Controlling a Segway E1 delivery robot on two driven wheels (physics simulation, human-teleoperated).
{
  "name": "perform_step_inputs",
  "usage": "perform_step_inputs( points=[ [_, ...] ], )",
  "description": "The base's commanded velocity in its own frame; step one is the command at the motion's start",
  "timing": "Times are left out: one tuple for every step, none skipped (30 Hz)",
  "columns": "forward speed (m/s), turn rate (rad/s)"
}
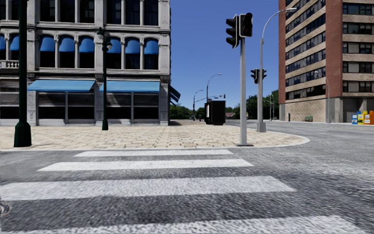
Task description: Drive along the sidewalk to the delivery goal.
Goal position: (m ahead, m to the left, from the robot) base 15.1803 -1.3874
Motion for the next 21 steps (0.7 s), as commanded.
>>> perform_step_inputs(
  points=[
    [2.0,0.0],
    [2.0,0.0],
    [2.0,0.0],
    [2.0,0.0],
    [2.0,0.0],
    [2.0,0.0],
    [2.0,0.0],
    [2.0,0.0],
    [2.0,0.0],
    [2.0,0.0],
    [2.0,0.0],
    [2.0,0.0],
    [2.0,0.0],
    [2.0,0.0],
    [2.0,0.0],
    [2.0,0.0],
    [2.0,0.0],
    [2.0,0.0],
    [2.0,0.0],
    [2.0,0.0],
    [2.0,0.0]
  ],
)
